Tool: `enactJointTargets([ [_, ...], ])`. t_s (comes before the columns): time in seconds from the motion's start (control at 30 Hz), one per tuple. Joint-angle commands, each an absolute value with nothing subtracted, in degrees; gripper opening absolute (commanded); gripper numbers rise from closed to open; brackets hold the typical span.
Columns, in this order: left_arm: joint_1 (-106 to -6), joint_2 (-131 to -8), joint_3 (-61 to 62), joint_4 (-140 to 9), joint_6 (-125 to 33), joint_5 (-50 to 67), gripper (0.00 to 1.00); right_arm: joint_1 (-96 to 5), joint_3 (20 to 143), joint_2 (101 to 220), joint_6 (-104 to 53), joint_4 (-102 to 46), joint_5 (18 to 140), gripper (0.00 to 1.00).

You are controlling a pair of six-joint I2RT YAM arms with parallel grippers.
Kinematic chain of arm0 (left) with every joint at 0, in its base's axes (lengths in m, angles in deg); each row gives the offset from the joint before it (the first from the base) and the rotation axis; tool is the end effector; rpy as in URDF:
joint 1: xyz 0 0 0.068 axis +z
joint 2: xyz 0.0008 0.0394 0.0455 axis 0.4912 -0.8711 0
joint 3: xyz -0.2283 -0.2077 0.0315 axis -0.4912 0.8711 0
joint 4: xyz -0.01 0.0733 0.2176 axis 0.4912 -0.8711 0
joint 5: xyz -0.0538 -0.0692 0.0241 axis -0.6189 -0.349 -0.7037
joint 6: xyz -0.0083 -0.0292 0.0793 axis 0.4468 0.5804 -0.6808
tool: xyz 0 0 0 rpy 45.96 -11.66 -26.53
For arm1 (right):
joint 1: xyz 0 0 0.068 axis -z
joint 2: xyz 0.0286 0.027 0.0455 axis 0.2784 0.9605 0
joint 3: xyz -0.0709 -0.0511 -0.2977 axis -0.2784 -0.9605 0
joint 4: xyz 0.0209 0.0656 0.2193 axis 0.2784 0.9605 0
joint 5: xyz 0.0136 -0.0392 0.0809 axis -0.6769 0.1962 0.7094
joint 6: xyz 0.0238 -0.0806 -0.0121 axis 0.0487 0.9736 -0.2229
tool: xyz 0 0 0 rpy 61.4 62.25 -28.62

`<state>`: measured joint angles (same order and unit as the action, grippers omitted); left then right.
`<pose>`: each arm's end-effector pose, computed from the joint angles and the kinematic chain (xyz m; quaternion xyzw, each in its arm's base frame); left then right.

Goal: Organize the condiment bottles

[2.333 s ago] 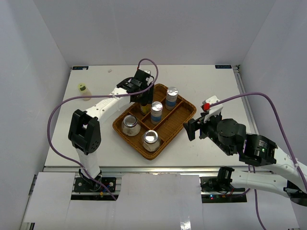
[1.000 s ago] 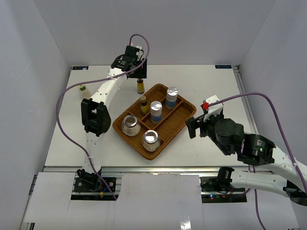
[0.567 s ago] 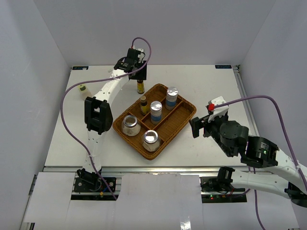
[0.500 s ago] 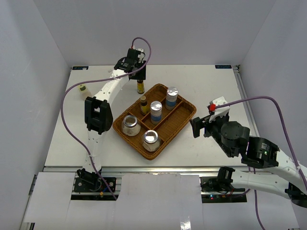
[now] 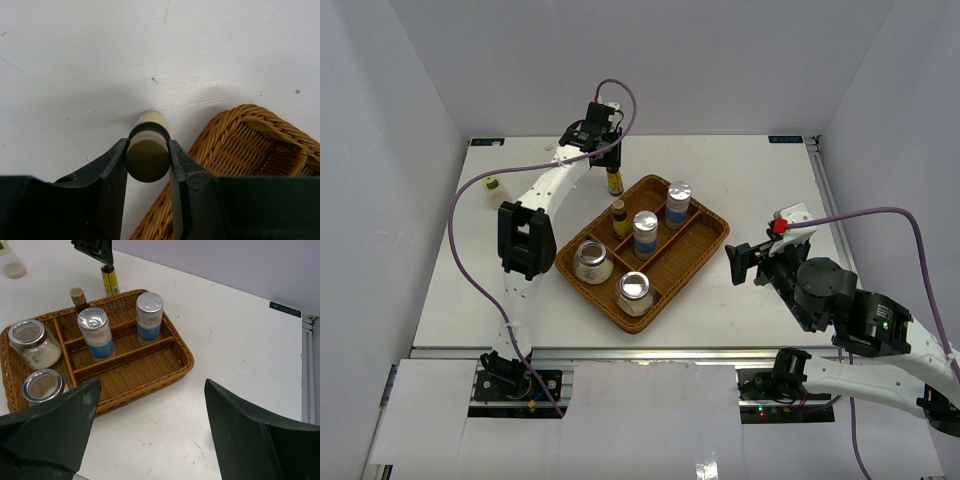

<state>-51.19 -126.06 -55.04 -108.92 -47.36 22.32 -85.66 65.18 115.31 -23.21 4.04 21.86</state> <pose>0.5059 -0.1940 0.2779 0.0718 0.9209 -0.0616 0.3782 0.0757 0.0400 0.4088 -0.1411 0.7298 0.0986 0.6616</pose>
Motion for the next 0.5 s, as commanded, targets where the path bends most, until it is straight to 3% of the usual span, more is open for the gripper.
enactJointTargets([
  [0.0, -52.52, -121.29, -58.69, -109.53, -48.21, 24.13, 0.00, -85.60, 65.12, 114.38, -23.31, 1.71, 20.16, 0.90],
  [0.47, -57.48, -115.29, -61.54, -115.71, -50.40, 28.47, 0.00, -85.69, 65.84, 114.72, -24.84, 3.05, 21.29, 0.90],
])
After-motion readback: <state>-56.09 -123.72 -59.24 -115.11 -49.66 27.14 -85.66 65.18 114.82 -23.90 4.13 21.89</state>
